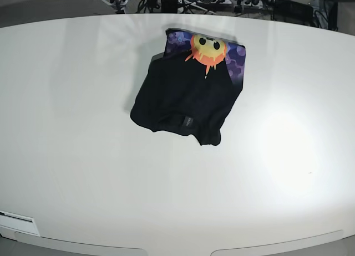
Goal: Fold the T-shirt properly
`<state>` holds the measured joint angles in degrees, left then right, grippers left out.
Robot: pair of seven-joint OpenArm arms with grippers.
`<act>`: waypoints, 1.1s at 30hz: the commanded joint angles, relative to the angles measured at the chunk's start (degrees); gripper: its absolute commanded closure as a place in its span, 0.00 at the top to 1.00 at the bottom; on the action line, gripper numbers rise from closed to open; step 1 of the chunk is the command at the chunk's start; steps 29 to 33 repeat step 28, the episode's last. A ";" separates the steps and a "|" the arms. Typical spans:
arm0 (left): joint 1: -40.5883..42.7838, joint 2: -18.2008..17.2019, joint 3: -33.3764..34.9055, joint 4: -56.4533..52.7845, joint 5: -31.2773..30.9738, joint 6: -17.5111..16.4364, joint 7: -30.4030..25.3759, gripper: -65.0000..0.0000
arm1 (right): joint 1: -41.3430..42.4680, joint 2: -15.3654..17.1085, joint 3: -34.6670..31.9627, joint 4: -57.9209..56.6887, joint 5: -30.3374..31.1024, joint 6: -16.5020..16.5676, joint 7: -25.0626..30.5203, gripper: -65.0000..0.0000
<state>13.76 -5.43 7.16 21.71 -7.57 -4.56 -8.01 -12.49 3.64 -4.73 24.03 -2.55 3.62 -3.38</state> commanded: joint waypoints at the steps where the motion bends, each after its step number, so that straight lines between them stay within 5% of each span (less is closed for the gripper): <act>1: 0.31 -0.57 0.02 -0.44 0.81 1.20 -0.68 0.00 | -0.37 0.07 0.11 -0.33 0.15 0.11 -1.09 0.00; 7: 0.33 -0.61 0.02 -4.33 3.91 2.93 2.19 0.00 | -0.24 0.04 0.11 -4.57 1.20 0.61 -6.12 0.00; 33: 0.07 -0.98 0.02 -5.29 3.96 1.57 0.20 0.00 | 1.51 1.03 0.11 -4.59 1.05 5.03 -3.76 0.00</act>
